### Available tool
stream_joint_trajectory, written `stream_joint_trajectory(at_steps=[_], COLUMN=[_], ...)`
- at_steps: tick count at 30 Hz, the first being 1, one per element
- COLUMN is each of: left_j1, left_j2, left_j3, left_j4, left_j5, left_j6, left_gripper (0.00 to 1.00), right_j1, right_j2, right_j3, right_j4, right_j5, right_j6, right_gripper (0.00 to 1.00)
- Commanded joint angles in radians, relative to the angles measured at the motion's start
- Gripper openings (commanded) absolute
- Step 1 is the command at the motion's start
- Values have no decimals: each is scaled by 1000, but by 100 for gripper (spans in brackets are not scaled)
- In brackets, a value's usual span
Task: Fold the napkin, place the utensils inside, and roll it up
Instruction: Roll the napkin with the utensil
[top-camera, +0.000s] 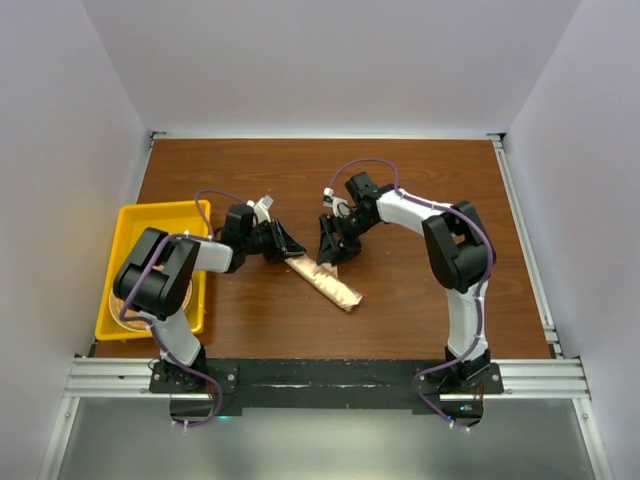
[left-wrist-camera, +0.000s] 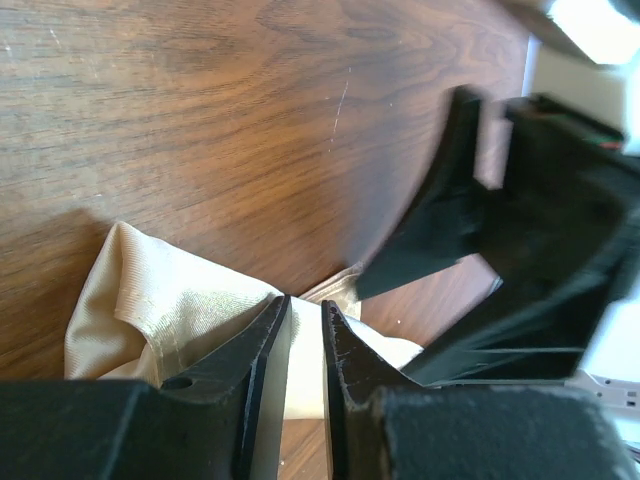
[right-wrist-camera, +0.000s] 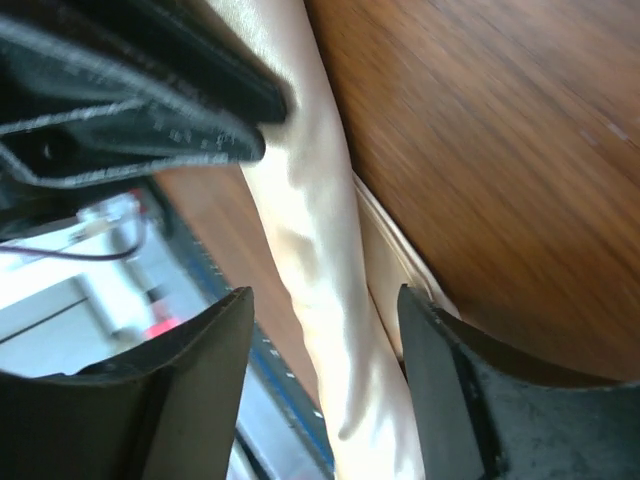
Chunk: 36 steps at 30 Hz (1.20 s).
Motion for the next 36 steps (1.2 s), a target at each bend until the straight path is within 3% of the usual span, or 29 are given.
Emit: stream_joint_trajectory(at_steps=[1,7,12,16,20,21,28,31,36], left_j1=[1,1,2,2,2,2,10,36,85], left_j2=[25,39,45,48,54,51,-23,-64,-167], left_j3=[-1,27,44,67,131,143,274,318,298], left_j4=[-30,-66,-93,-144,-220,-253,-405,-483,-553], left_j5=[-20,-22,-20,-27,-20,-22,-51,-68,-109], left_j6=[63,73,87,112,135,138,113,95,69], left_gripper=[24,24,24,23,24,24,34,38,43], right_j1=[17,68,85,103,145,164,278,349,482], right_j2=[-122,-273,-336,-353,-376,-383,-437,-435,-364], right_j3=[-40,-231,-369,-371,-310,-298,-212,-196,-158], right_j4=[-92,6,80,65,19,13,5,33,76], right_j5=[172,313,428,546,620,646,793,857,972], right_j6=[-90,-62,-39,-57,-93,-97,-165,-192,-222], right_gripper=[65,59,36,32,44,52,73,80,81])
